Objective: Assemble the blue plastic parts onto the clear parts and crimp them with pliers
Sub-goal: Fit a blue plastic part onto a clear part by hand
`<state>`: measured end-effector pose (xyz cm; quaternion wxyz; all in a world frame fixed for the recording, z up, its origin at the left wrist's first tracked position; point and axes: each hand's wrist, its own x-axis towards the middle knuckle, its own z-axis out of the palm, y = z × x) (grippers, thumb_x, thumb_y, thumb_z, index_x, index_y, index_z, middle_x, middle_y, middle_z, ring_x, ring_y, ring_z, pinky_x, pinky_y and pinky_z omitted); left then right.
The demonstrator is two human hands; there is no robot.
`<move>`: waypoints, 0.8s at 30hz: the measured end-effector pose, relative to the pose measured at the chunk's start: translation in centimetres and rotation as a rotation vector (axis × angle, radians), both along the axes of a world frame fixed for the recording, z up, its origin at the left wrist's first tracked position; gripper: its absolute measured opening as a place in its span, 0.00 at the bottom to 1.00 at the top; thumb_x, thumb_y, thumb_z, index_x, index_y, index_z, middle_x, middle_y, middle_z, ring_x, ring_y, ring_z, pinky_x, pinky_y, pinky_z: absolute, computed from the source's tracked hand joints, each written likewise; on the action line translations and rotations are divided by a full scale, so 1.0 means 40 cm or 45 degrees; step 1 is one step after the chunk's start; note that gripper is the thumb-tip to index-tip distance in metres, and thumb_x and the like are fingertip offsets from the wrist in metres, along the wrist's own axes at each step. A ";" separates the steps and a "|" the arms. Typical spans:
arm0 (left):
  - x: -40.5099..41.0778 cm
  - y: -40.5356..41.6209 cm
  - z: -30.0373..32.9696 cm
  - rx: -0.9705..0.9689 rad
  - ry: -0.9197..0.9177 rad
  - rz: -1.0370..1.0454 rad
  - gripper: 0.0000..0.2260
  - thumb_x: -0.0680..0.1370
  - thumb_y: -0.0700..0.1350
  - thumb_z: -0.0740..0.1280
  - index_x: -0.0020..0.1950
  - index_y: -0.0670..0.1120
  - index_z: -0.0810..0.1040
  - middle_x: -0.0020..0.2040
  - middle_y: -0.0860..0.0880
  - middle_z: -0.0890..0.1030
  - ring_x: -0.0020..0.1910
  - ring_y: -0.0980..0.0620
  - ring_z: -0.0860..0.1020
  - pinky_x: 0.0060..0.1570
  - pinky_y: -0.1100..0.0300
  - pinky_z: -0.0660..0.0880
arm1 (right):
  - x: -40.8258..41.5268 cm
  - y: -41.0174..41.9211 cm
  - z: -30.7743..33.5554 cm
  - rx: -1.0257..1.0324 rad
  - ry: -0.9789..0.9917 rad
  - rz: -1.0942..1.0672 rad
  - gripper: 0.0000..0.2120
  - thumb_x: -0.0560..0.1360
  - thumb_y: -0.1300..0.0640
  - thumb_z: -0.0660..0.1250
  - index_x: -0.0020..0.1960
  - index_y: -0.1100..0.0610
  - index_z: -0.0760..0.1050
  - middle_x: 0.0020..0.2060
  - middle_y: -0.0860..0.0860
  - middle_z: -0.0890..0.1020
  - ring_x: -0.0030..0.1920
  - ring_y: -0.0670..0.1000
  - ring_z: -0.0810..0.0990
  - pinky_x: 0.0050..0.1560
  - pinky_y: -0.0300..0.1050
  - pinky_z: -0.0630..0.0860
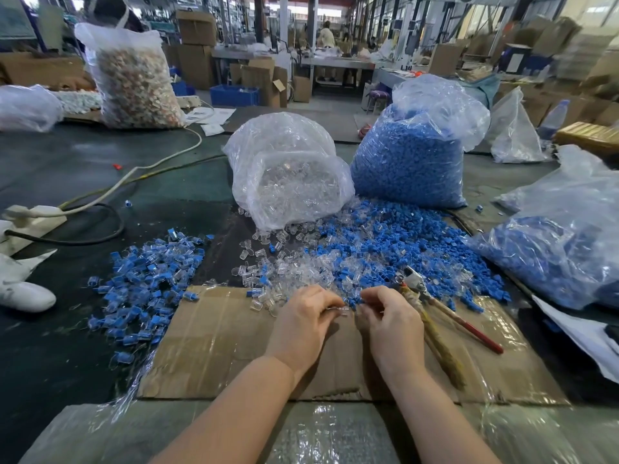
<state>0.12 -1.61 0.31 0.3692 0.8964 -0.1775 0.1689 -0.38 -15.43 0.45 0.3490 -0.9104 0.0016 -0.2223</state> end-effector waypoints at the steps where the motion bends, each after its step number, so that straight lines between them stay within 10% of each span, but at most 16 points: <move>1: -0.005 0.005 0.002 -0.045 0.013 0.022 0.08 0.74 0.40 0.68 0.53 0.45 0.82 0.46 0.52 0.79 0.47 0.56 0.74 0.52 0.65 0.71 | -0.001 0.004 0.001 -0.009 0.001 0.003 0.06 0.73 0.64 0.69 0.48 0.58 0.79 0.44 0.50 0.82 0.45 0.49 0.77 0.48 0.39 0.70; 20: -0.027 0.042 0.012 -0.269 0.181 0.170 0.06 0.76 0.40 0.66 0.49 0.50 0.81 0.41 0.58 0.76 0.38 0.65 0.72 0.41 0.75 0.68 | -0.021 0.035 0.005 0.001 0.088 0.101 0.08 0.75 0.64 0.65 0.52 0.56 0.79 0.47 0.48 0.80 0.48 0.47 0.76 0.52 0.38 0.71; 24: -0.037 0.065 -0.006 -0.385 0.365 0.101 0.10 0.77 0.40 0.65 0.41 0.55 0.77 0.28 0.58 0.75 0.27 0.63 0.71 0.29 0.72 0.66 | -0.019 0.030 0.009 -0.070 0.178 0.197 0.05 0.74 0.63 0.66 0.47 0.54 0.77 0.44 0.47 0.80 0.47 0.48 0.76 0.49 0.40 0.71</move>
